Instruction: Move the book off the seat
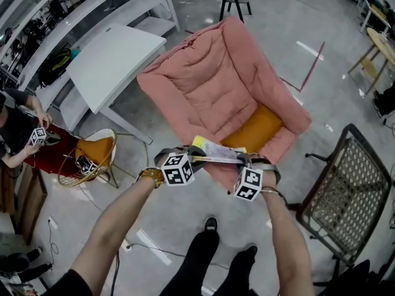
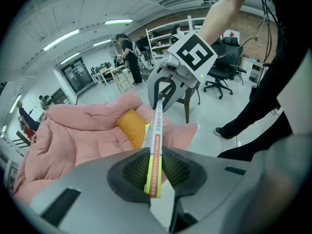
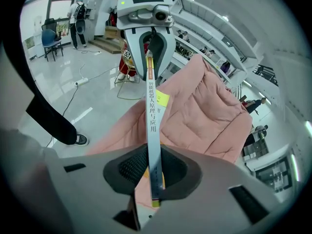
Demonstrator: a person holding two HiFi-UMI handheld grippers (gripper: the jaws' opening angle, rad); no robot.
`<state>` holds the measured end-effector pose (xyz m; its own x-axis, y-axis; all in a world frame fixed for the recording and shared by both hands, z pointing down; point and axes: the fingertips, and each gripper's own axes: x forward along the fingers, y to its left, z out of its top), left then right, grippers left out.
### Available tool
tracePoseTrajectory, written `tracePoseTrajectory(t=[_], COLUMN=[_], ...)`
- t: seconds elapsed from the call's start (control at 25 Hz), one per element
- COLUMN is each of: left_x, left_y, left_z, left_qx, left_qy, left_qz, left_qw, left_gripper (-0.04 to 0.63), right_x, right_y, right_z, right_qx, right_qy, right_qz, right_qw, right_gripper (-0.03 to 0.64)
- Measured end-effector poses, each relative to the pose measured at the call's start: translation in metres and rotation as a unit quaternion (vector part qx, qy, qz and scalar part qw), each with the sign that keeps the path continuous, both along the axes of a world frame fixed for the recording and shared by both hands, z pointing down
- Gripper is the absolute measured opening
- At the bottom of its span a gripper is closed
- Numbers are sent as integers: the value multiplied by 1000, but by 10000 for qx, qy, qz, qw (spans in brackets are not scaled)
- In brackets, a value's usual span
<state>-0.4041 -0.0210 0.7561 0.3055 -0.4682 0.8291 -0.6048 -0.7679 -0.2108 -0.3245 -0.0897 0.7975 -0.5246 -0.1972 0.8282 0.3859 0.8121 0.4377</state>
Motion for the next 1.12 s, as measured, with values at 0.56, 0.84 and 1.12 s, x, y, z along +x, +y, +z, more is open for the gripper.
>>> tracePoseTrajectory(t=[0.56,0.84,1.12], left_x=[1,1,1], left_y=[-6,-12,-21], left_z=[-37,-59,-71], left_qx=[-32,-118,-611], left_qy=[-97,-159,-34], left_qz=[115,131,155], left_qw=[9999,9997,9980], left_gripper=[72,72,72], right_x=[5,5,11], right_y=[-5,-10,-14], right_z=[-46,-72,-85], right_qx=[15,-18,-644], right_qy=[161,199,591], right_qz=[-68,-85,-59], right_qw=[9998,9998,9962], right_gripper=[74,74,72])
